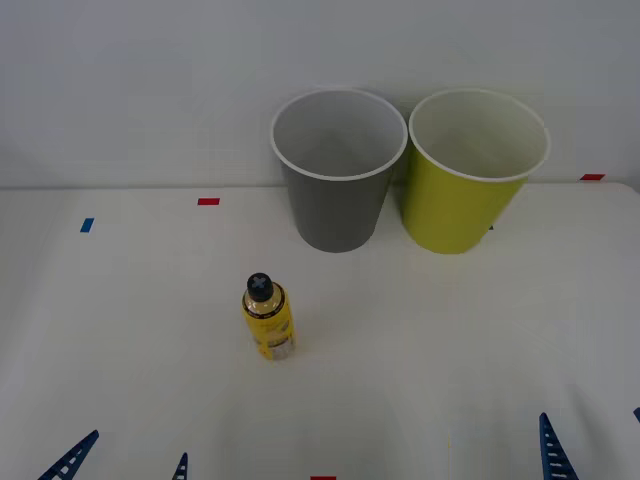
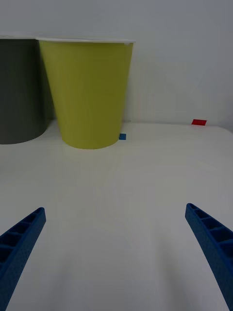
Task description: Put cans in the gray bin and PET bottles in the light green bin.
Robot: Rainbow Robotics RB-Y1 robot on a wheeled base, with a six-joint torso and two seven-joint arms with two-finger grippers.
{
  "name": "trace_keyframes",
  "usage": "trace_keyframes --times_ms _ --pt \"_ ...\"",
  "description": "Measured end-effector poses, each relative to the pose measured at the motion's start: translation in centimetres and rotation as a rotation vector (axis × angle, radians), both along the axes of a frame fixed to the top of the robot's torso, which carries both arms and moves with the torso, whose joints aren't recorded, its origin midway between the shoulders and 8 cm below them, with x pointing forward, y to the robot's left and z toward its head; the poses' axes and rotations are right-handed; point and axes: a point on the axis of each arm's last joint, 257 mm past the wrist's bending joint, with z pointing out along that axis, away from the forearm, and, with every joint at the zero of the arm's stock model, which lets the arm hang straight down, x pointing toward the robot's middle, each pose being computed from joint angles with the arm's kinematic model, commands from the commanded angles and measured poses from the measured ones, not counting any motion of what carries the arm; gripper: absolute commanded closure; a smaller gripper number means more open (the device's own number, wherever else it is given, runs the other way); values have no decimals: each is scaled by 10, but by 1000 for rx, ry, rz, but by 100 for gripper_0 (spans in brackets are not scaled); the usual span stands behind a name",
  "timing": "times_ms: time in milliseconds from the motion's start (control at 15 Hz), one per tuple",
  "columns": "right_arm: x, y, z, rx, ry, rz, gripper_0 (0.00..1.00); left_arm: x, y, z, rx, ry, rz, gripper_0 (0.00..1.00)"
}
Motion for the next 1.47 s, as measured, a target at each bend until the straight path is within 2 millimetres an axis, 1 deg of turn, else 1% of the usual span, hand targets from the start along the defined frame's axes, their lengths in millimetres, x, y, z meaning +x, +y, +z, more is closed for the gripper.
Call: trace_keyframes --times_ms 933,1000,1067,1133,1267,1333,1467 --pt "0 0 0 0 0 0 0 0 0 0 0 0 0 0" --pt "0 0 0 0 0 0 0 0 0 -2 1 3 -1 0" --pt "0 0 0 0 0 0 0 -1 3 -12 10 20 0 0" --pt "0 0 0 0 0 0 0 -1 6 -15 23 20 1 0" --pt "0 0 0 0 0 0 0 4 11 -10 61 -9 -19 0" --pt "0 0 0 0 0 0 0 7 10 -6 77 -26 -42 0" --pt "0 0 0 0 0 0 0 18 1 -2 105 -57 -121 0"
